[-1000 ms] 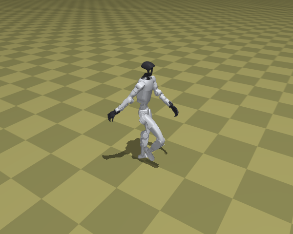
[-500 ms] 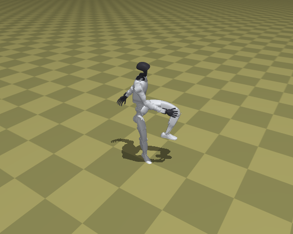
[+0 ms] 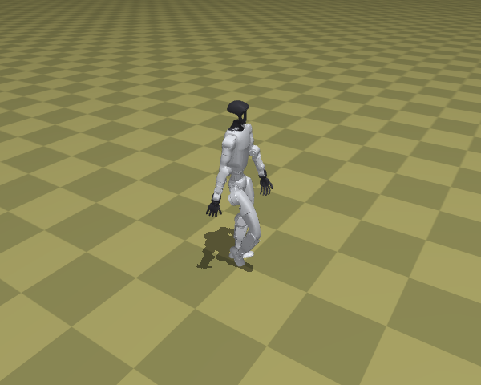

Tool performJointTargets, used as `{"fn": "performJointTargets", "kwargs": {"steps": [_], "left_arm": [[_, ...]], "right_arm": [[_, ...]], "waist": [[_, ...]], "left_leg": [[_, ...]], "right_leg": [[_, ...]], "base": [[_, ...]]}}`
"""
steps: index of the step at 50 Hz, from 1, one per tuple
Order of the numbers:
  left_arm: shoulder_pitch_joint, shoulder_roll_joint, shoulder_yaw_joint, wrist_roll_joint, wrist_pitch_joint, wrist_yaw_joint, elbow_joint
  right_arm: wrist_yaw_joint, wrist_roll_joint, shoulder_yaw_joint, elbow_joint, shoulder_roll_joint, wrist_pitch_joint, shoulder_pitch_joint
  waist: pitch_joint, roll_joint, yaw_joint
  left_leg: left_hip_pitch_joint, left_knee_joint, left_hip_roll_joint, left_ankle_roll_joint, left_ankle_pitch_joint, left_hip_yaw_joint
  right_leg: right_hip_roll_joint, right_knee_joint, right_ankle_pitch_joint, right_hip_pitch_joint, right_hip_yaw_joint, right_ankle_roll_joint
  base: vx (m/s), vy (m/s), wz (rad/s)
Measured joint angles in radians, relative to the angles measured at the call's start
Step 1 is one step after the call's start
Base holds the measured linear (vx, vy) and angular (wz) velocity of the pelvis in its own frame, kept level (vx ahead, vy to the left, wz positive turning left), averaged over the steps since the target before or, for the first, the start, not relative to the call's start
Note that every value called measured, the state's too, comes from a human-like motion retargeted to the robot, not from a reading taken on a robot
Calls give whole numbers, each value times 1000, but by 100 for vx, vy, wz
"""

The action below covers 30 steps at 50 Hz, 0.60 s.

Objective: In place motions

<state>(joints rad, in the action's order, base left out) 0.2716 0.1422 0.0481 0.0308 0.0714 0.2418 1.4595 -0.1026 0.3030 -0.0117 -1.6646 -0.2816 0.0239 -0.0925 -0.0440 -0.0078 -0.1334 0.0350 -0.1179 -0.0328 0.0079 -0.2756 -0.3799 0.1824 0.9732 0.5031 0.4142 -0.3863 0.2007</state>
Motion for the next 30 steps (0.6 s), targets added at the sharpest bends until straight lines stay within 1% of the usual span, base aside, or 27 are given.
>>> {"fn": "performJointTargets", "kwargs": {"steps": [1,2,3,5,7,8,10,12,13,15,18,20,22,23,25,26,27,28,29,30], "left_arm": [[93,21,-12,-19,-9,34,-84],[178,41,-18,-44,-19,59,-172],[246,60,-14,-79,-28,69,-270],[341,106,1,-117,-70,44,-448],[375,156,12,-116,-115,-21,-603],[375,178,6,-99,-130,-58,-669],[351,183,-9,-81,-161,-128,-769],[340,142,-54,-82,-188,-182,-824],[341,124,-78,-79,-196,-201,-836],[330,96,-117,-71,-218,-209,-828],[265,52,-152,-67,-246,-155,-716],[202,31,-157,-75,-236,-117,-598],[119,11,-147,-109,-216,-81,-432],[70,-2,-134,-139,-204,-63,-339],[-31,-13,-113,-188,-169,-37,-158],[-82,-11,-96,-211,-142,-30,-59],[-136,-9,-74,-232,-108,-26,34],[-195,-7,-44,-249,-62,-30,115],[-239,0,-5,-254,-22,-37,181],[-275,10,39,-253,15,-47,240]], "right_arm": [[-15,-44,49,-21,-27,-5,-15],[-32,-87,93,-35,-49,-17,-34],[-53,-125,125,-35,-62,-40,-63],[-51,-171,176,-35,-92,-88,-115],[-9,-194,207,-35,-115,-124,-183],[10,-214,210,-35,-125,-144,-227],[52,-253,222,-35,-138,-180,-325],[93,-288,278,-35,-117,-176,-394],[104,-303,300,-35,-100,-162,-407],[94,-333,316,-35,-64,-131,-411],[23,-348,276,-35,-30,-116,-364],[-23,-339,225,-35,-19,-97,-297],[-39,-320,157,-35,-2,-71,-223],[-33,-308,122,-35,11,-59,-183],[-5,-276,57,-6,43,-46,-99],[16,-258,26,13,63,-47,-52],[35,-239,1,33,85,-49,-4],[52,-222,-11,56,107,-54,44],[59,-224,-20,85,130,-59,113],[61,-237,-28,118,153,-65,193]], "waist": [[-69,-5,-31],[-137,0,-73],[-202,23,-138],[-297,41,-264],[-336,56,-346],[-329,68,-371],[-274,88,-385],[-226,101,-333],[-213,93,-305],[-186,67,-243],[-134,19,-138],[-98,4,-86],[-58,-6,-29],[-34,-15,-4],[19,-46,49],[35,-63,57],[53,-81,69],[73,-102,89],[81,-103,138],[81,-95,203]], "left_leg": [[21,2,-18,22,-9,-44],[33,-2,-26,44,-14,-56],[26,-18,-11,66,-8,-6],[17,-36,21,86,12,9],[9,-39,77,88,32,-29],[2,-39,102,86,38,-52],[-26,-56,138,69,41,-76],[-45,-67,132,63,38,-56],[-40,-63,120,62,35,-54],[-20,-45,91,55,33,-58],[15,-14,46,31,34,-86],[22,3,31,17,32,-100],[38,13,23,-1,22,-117],[47,16,15,-9,17,-128],[37,-6,7,-39,17,-176],[36,-48,-5,-47,20,-193],[23,-116,-11,-58,45,-217],[-12,-236,-6,-77,114,-259],[-122,-450,79,-82,228,-297],[-270,-709,205,-80,366,-333]], "right_leg": [[123,189,-42,99,-6,-29],[217,352,-79,193,-2,-50],[256,461,-107,279,21,-55],[247,601,-174,474,88,-71],[212,632,-244,612,55,-145],[196,622,-265,660,29,-179],[184,599,-299,723,2,-241],[190,564,-305,692,-9,-249],[194,542,-294,649,-8,-230],[185,485,-257,534,6,-163],[154,307,-216,270,-16,-80],[104,116,-198,78,-55,-43],[10,-136,-181,-115,-42,0],[-40,-273,-168,-204,-6,28],[-121,-565,-217,-358,54,61],[-107,-669,-406,-439,15,61],[-79,-764,-543,-510,-67,48],[-23,-841,-576,-561,-236,7],[-3,-853,-579,-541,-209,2],[-1,-833,-567,-484,-83,13]], "base": [[-65,57,151],[-64,73,132],[-60,60,172],[-47,40,161],[-6,14,68],[21,-9,27],[37,-23,1],[24,-18,-14],[7,-18,-20],[4,-22,-45],[5,-19,-93],[3,-17,-102],[9,-17,-95],[16,-22,-82],[14,-33,-68],[11,-27,-30],[15,-11,-13],[8,-9,-73],[-8,-14,-152],[-30,-26,-136]]}}
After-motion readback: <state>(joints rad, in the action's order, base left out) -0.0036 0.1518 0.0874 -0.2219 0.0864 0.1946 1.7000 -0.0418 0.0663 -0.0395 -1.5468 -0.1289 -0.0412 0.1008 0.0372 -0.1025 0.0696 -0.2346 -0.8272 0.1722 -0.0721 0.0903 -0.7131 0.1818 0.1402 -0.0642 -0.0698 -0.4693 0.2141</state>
